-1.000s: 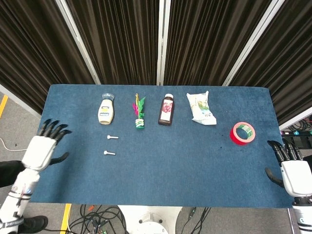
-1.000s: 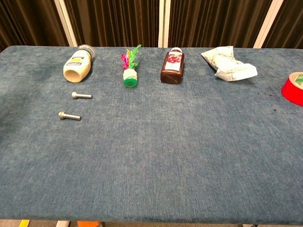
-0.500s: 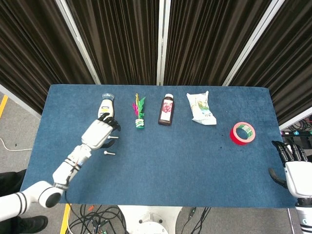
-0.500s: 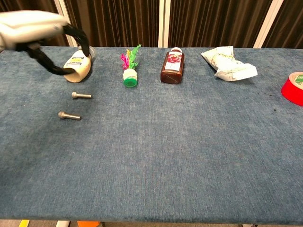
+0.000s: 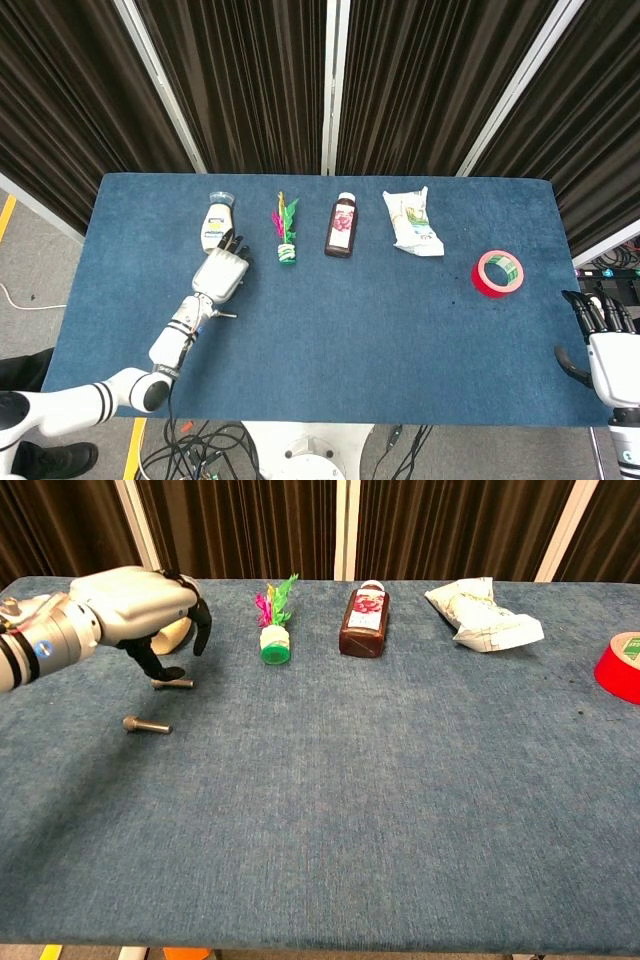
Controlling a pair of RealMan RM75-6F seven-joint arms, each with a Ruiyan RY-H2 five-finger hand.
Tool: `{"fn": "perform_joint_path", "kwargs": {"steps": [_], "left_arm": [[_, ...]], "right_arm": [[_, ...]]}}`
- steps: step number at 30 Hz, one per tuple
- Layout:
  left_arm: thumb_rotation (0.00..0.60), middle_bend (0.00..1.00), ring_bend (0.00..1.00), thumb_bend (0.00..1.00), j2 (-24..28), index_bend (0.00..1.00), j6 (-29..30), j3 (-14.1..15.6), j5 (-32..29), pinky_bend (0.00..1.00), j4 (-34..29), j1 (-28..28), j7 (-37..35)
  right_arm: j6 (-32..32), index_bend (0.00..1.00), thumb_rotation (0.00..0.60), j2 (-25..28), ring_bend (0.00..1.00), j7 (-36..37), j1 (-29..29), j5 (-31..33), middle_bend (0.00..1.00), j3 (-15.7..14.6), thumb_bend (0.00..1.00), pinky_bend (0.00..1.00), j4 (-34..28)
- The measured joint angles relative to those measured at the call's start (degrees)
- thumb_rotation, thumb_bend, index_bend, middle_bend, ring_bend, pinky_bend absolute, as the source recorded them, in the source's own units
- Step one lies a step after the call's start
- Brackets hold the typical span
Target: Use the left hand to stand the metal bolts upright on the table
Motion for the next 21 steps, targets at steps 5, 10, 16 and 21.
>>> {"fn": "perform_joint_path", "kwargs": {"steps": [5,10,16,21], "left_arm": [[0.6,0.2,0.06,0.31,-1.8,0.47,0.8,0.8,-2.1,0.05,1.7,-0.5,1.7],[0.6,0.2,0.06,0.31,-3.4,0.48,0.8,1.3,-3.8,0.05,4.2,-1.0,3.0],[0.6,0.2,0.06,0.31,-5.0,0.5,0.5,1.9,-5.8,0.05,6.1,-1.5,3.9],[0.6,0.2,0.06,0.31,-5.3,0.5,0.6,2.2,-6.4,0.05,6.1,-1.9,4.5]], "right_arm": [[0.1,0.11,0.6,-0.3,0.05,0.4,0.0,-0.2,0.17,0.0,0.18,0.11,0.4],[0.3,0.11,0.6,-0.4,0.05,0.8,-0.3,-0.1,0.17,-0.1,0.18,0.11,0.7],[0.3,0.11,0.6,-0.5,0.05,1.3,-0.4,0.0,0.17,-0.1,0.19,0.11,1.2],[0.4,0.11,0.6,-0.7,0.05,1.7,-0.5,0.0,0.17,-0.1,0.19,0.11,1.5]]}}
